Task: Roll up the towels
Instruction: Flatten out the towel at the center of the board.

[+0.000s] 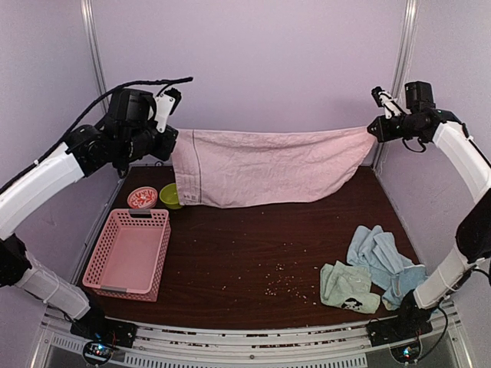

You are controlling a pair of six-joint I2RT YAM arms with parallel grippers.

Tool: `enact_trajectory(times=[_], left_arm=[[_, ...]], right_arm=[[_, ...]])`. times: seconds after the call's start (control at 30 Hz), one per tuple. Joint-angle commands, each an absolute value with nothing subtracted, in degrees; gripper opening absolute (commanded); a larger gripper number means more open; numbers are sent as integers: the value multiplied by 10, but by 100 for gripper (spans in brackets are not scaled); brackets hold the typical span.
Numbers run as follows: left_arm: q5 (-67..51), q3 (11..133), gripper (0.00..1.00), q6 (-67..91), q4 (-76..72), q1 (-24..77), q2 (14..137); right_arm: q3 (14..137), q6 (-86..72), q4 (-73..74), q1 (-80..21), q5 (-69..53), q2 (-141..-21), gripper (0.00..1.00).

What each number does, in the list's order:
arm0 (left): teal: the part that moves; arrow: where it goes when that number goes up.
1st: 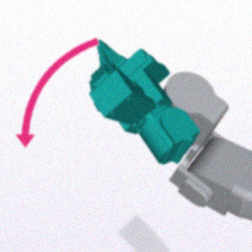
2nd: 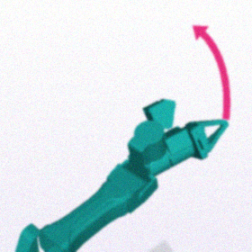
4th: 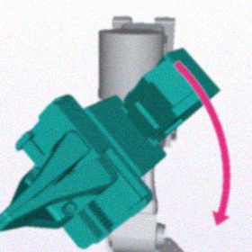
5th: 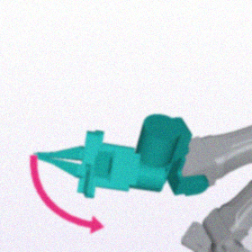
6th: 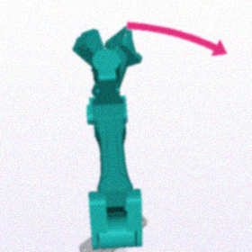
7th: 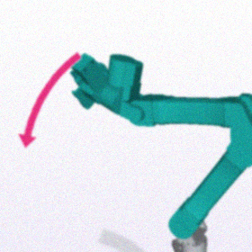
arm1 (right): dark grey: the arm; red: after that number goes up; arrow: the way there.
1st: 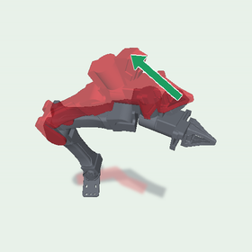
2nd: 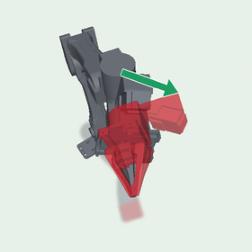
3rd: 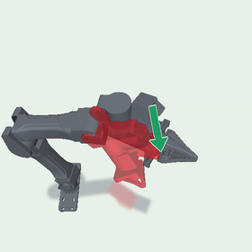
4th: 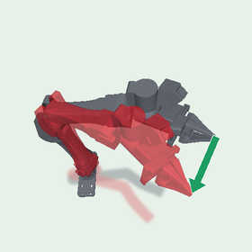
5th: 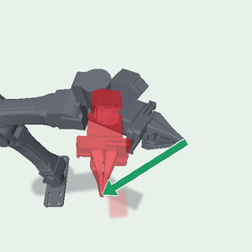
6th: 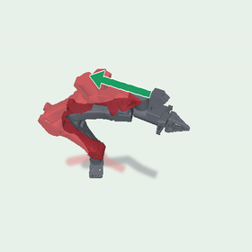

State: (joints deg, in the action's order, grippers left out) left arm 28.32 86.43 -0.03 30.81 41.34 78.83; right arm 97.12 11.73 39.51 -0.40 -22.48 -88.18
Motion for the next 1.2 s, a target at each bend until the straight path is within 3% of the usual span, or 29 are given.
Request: enact_trajectory(times=[0.0, 0.2, 0.33, 0.5, 0.67, 0.9, 1.17], left_arm=[[233, 815, 0, 17, 275, 417, 719], [253, 783, 0, 28, 290, 450, 670], [273, 775, 0, 45, 286, 450, 684], [271, 790, 0, 49, 281, 420, 789], [152, 797, 0, 56, 215, 335, 939], [113, 987, 0, 21, 207, 294, 1180], [47, 1070, 0, 29, 194, 245, 1267]], right_arm=[[901, 108, 365, -1, -261, -785, 0], [808, 114, 342, -1, -311, -678, 0], [799, 109, 322, -1, -292, -686, 0], [809, 129, 308, -1, -287, -779, 0], [839, 147, 268, -1, -224, -928, 0], [1057, 144, 290, 0, -184, -1183, 0], [1213, 132, 311, 4, -158, -1321, 0]])
